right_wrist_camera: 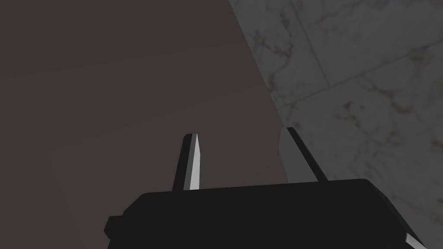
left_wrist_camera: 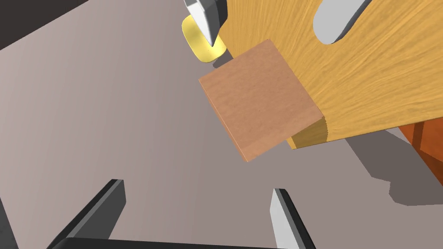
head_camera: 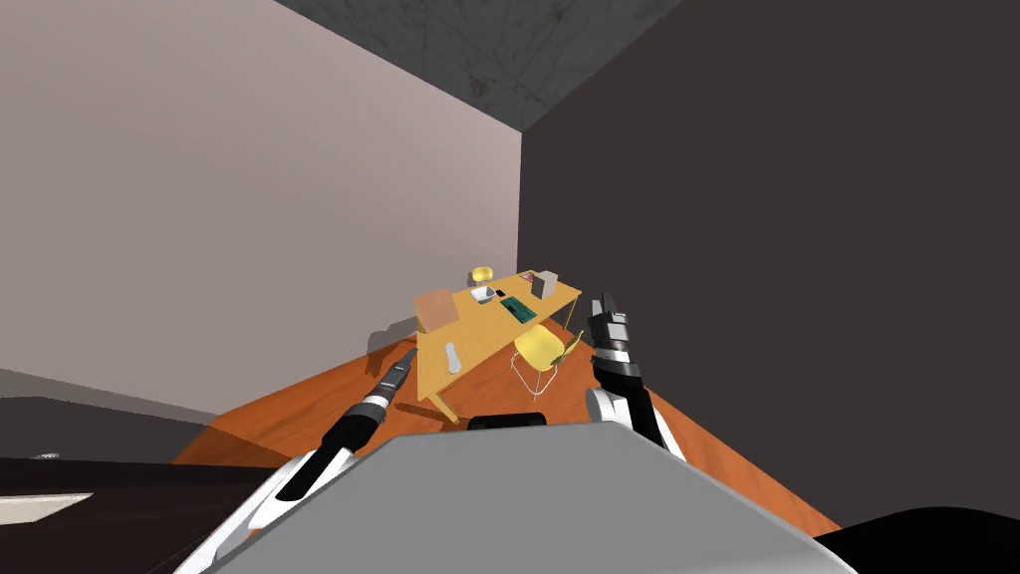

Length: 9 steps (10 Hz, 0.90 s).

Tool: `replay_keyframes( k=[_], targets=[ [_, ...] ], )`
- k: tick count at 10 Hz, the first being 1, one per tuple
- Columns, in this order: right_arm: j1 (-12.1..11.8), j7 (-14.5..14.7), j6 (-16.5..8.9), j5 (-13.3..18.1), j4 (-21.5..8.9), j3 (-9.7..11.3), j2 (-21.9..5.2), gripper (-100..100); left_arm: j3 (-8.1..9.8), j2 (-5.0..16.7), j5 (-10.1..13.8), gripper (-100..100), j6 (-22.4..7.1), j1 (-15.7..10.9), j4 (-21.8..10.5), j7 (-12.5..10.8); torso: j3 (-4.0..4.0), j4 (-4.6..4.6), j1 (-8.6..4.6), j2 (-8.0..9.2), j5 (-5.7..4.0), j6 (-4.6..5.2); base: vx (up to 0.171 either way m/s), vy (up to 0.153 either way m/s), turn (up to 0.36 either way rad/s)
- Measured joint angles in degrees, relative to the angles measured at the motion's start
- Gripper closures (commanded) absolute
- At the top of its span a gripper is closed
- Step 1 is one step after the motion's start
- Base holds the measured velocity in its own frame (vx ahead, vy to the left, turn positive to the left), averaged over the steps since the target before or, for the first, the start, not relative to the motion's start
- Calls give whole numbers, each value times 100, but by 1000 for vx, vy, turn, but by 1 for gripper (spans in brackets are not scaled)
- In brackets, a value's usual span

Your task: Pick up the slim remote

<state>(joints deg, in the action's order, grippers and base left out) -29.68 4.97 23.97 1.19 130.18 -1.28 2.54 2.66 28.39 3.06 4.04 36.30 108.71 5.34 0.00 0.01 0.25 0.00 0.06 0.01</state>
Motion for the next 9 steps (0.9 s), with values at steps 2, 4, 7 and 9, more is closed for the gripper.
replay_keyframes(
  k=[2, 4, 7, 9],
  targets=[
    [-1, 0, 0, 0, 0, -1, 0, 0, 149, 121, 167, -100, -279, 65, -63, 131, -1, 0, 8, -3, 2, -4, -31, 54, -287],
    [-2, 0, 0, 0, 0, -1, 0, 0, 229, 141, 275, -100, -555, 81, -148, 272, -5, -2, 1, -10, 1, -5, -23, 28, -322],
    [-1, 0, 0, 0, 0, -1, 0, 0, 378, 216, 512, -100, -975, 162, -249, 449, -8, -3, 0, -14, 0, -2, -18, 36, -381],
    [-2, 0, 0, 0, 0, -2, -1, 0, 473, 184, 685, -100, -1239, 302, -349, 644, -8, -3, 6, -15, 2, -7, -12, 39, -358]
  ],
)
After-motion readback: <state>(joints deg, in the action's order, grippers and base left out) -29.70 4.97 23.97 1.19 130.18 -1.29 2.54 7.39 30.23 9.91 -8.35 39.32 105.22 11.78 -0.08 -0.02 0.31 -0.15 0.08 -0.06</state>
